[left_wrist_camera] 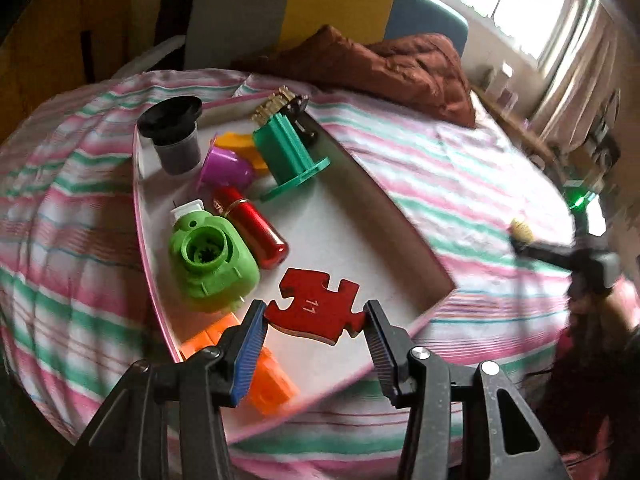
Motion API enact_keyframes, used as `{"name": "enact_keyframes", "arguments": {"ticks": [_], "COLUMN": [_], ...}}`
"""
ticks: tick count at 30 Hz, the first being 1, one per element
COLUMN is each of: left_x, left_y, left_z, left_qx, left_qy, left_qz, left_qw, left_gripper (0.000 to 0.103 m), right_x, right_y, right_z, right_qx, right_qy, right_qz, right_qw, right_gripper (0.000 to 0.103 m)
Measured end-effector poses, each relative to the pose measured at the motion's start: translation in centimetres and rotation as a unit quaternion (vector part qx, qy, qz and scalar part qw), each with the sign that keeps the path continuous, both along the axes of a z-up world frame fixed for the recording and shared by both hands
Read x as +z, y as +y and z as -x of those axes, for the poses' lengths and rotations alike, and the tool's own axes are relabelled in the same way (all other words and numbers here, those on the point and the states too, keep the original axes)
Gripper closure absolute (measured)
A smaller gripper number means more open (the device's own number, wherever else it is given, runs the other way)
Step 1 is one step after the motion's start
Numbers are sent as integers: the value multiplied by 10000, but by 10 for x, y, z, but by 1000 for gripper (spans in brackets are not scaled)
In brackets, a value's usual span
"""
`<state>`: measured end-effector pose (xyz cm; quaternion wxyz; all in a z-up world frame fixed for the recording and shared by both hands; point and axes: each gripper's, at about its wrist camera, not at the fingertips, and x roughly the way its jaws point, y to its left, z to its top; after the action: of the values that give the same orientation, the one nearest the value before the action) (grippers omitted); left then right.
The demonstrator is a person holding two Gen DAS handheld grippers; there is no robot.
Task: Organize rigid objects
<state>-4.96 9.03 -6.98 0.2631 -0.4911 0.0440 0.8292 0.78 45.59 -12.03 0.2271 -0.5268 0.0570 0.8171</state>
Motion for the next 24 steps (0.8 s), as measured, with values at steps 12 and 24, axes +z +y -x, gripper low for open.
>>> {"name": "enact_keyframes", "arguments": {"ticks": [12, 24], "left_x": [-20, 0], "left_y": [8, -6], "left_z": [0, -7], "left_qx": [-203, -13], "left_qy": [-106, 301], "left_qz": [179, 114], "left_qw": [9996, 9995], "left_gripper": [53, 53], "right_x": [0, 0], "right_y": [-1, -2], "right_z": [0, 0], "right_qx": [18, 15], "right_qy": [-15, -14], "right_qz": [-41, -39], "right_qw": [10000, 10000], "right_gripper": [58, 58]}}
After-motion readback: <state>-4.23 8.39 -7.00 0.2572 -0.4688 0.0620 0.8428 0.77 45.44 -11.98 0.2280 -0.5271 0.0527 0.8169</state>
